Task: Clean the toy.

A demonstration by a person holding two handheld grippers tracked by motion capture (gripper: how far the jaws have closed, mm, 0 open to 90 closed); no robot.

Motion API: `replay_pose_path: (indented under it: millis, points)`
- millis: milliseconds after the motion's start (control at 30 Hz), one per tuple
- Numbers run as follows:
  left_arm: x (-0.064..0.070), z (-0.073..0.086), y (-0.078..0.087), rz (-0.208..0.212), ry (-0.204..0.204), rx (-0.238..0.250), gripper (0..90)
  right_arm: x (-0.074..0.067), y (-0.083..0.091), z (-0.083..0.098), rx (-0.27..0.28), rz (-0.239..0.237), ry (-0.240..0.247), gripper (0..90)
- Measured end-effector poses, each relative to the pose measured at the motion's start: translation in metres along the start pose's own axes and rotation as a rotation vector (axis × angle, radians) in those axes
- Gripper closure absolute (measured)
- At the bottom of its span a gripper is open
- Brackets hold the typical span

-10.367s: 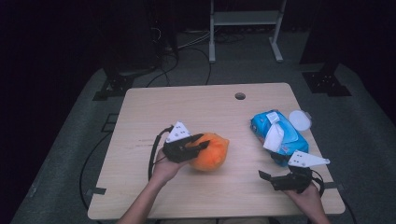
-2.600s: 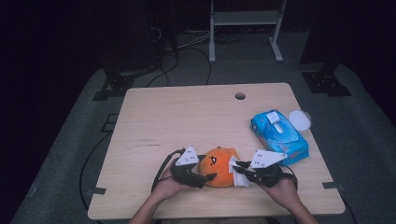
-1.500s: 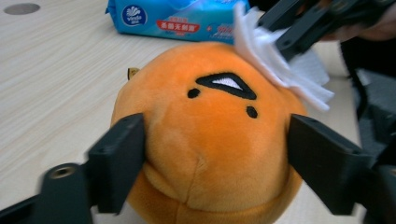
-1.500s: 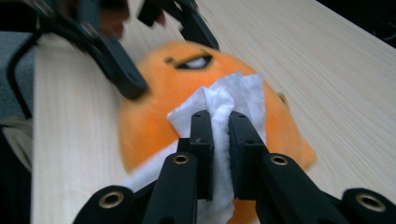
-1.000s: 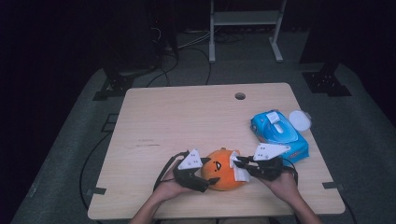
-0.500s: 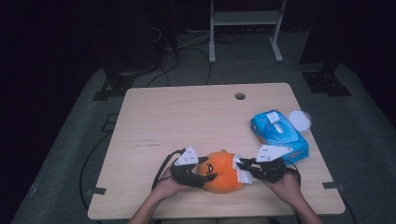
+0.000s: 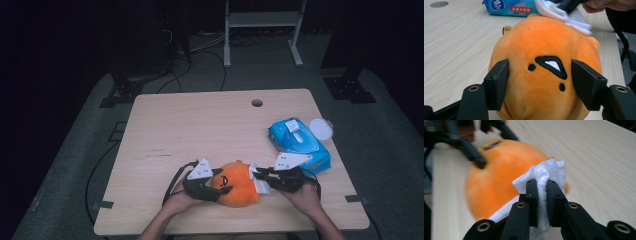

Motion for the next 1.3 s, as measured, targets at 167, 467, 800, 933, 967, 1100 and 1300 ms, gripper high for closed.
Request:
replay_pose_path:
  millis: [167,467,800,933,967,1100,1300]
  points:
    - [0.0,0.0,-0.001,-0.015,-0.001,-0.003,33.1,0.009,-0.001,0.007,-0.028,0.01,-0.029,80.3]
    - [-0.001,0.001,0.0,0.006,0.007,0.008,32.7,-0.006,-0.005,-0.01,0.014,-0.038,-0.032,80.2]
    - [-0.013,-0.007,0.005,0.062,0.113,-0.018,8.7,-0.007,-0.002,-0.005,0.034,-0.054,-0.038,79.9]
    - [-0.016,-0.001,-0.004,0.101,0.167,-0.024,10.1,-0.011,-0.002,-0.007,0.041,-0.056,-0.011,79.9]
    - [-0.014,-0.001,-0.004,0.085,0.151,-0.019,16.9,-0.01,-0.003,-0.007,0.037,-0.049,-0.011,79.9]
    - [-0.009,-0.013,-0.001,-0.024,0.053,0.012,36.0,-0.002,-0.004,-0.01,0.031,-0.013,-0.027,80.2]
    - [0.003,-0.018,-0.011,-0.137,-0.125,0.0,34.9,0.002,-0.002,-0.026,0.103,-0.017,-0.064,80.4]
Point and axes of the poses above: each handheld gripper's, and its own axes: y roughly backward along the jaws, z roughly out of its underside, x roughly to its right, the point moved 5 cm from there along -y, roughly forward along the jaws, and after that the axes turned 10 degrees about z, right-handed, at the moved point
